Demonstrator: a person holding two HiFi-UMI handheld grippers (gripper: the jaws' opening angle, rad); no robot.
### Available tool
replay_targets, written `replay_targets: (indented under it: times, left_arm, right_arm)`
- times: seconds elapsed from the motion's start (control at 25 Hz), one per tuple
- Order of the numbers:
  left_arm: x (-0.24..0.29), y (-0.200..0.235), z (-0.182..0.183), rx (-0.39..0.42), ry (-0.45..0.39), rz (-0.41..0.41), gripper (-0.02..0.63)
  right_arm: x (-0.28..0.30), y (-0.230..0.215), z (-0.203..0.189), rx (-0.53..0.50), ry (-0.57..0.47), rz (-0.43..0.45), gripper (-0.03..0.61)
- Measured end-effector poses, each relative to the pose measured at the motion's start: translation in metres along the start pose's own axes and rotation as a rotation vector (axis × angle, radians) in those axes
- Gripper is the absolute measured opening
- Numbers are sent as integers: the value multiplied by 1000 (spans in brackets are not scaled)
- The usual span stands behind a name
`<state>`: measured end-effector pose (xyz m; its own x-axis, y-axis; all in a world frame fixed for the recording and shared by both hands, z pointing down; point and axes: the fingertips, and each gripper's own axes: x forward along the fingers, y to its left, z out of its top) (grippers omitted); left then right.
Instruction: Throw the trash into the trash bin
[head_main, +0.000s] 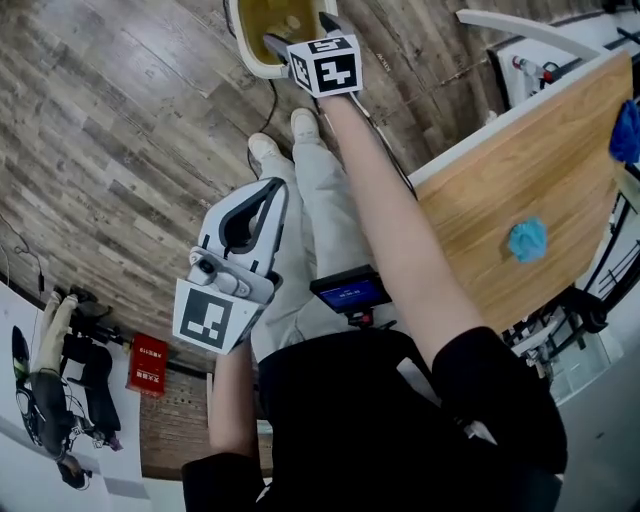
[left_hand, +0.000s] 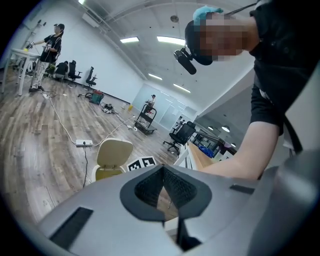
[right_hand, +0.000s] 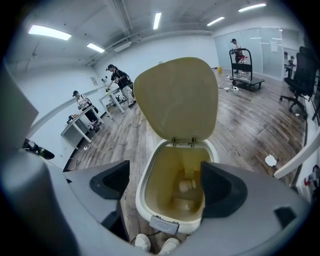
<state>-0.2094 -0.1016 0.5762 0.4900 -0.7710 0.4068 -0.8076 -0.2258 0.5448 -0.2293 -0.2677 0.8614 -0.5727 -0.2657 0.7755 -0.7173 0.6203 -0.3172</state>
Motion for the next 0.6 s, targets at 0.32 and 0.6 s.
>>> replay_targets:
  times: [0.32, 0.6]
  left_arm:
    - [-1, 5, 13, 14, -21, 8, 3]
    - [-13, -3, 37, 52, -62, 11, 3]
  right_arm:
    - [-23, 6, 20, -81, -21, -19, 213]
    - [-73, 28, 46, -152, -102, -40, -2]
